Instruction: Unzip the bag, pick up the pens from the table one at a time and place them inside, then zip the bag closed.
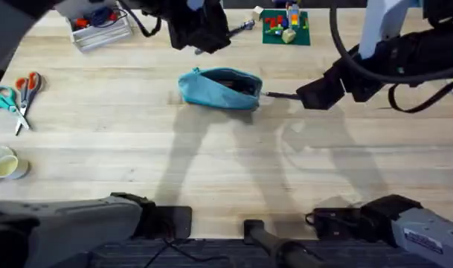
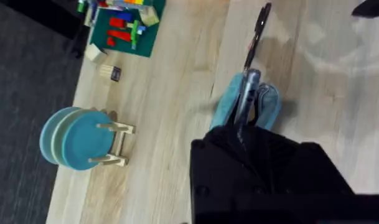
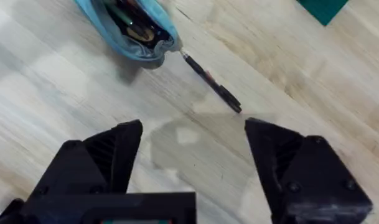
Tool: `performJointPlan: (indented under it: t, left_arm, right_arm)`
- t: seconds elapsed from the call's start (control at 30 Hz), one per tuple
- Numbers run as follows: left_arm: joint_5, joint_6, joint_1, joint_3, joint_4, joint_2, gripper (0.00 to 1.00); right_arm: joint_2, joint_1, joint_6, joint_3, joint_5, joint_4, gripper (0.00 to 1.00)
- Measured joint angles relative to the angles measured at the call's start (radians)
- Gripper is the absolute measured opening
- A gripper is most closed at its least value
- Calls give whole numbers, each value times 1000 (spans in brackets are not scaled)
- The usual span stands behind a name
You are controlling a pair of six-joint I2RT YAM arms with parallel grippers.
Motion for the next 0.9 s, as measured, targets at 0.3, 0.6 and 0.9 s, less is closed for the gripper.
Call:
performJointPlan:
  t: [0.3, 0.6, 0.9]
  left_arm:
    - [18, 62, 0, 0, 2, 74, 43]
    - [41, 75, -5, 0, 2, 134, 43]
    - [46, 78, -27, 0, 3, 181, 43]
  right_arm:
    - [0, 0, 0, 0, 0, 0, 997]
    - [0, 0, 0, 0, 0, 0, 997]
    - [0, 0, 0, 0, 0, 0, 997]
